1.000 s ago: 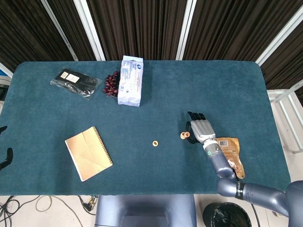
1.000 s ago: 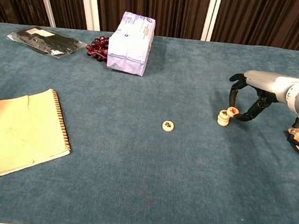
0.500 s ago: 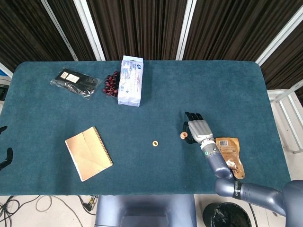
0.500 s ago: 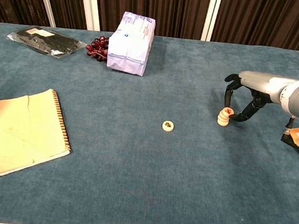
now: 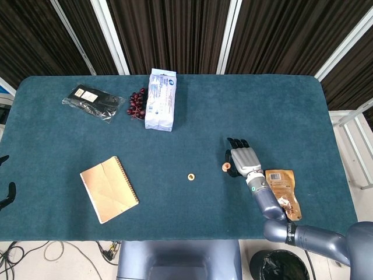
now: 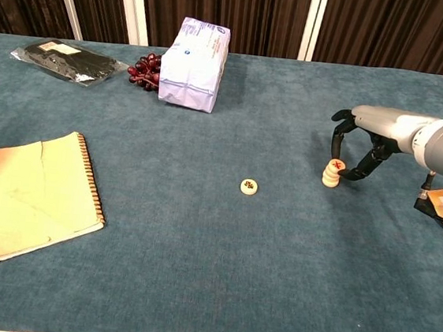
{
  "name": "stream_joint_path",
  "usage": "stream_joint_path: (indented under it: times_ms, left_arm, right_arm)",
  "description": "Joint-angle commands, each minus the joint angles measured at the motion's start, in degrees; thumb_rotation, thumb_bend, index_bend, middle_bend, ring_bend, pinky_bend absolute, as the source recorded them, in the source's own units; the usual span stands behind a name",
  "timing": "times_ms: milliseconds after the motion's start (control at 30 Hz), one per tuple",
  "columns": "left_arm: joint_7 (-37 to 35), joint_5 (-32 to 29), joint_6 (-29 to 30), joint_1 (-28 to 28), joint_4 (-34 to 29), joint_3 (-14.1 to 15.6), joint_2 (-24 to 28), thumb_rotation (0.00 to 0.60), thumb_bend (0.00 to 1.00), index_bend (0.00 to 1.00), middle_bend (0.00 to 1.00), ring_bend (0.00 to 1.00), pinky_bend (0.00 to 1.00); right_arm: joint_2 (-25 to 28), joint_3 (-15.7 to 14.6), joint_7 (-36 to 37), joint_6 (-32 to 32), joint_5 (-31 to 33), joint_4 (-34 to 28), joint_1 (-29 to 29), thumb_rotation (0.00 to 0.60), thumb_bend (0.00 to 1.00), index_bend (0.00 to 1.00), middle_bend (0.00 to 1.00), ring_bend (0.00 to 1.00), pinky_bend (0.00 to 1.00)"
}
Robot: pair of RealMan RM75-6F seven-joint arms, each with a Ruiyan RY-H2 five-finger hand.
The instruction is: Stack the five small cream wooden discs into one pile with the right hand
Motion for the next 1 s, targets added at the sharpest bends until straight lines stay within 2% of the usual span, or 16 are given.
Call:
stream_joint_path:
  times_ms: [33,367,1000]
  left_arm:
    - [0.0,-0.1,0.0,0.0,0.0,0.0,0.0,0.6,0.49,0.16,0.0,0.0,0.0]
    - [0.0,-0.2,-0.2,0.0,0.0,0.0,0.0,0.6,0.49,0.16,0.0,0.0,0.0]
    - [0.2,-0.4,-0.2,0.0,-0.1,0.0,0.1,0.6,0.49,0.16,0.0,0.0,0.0]
  right_arm:
    - [0.1,0.0,-0.1,0.0,0.0,-0.1,0.0,0.6,0.41,0.56,0.0,0.0,0.0]
    - [0.3,-0.1,0.0,0.0,-0.3,-0.7,-0.1,0.6,0.41,0.51,0.0,0.0,0.0]
    - [0.1,0.1,-0.4,-0.1,0.3,-0.3,0.1,0.6,0.41,0.49,0.0,0.0,0.0]
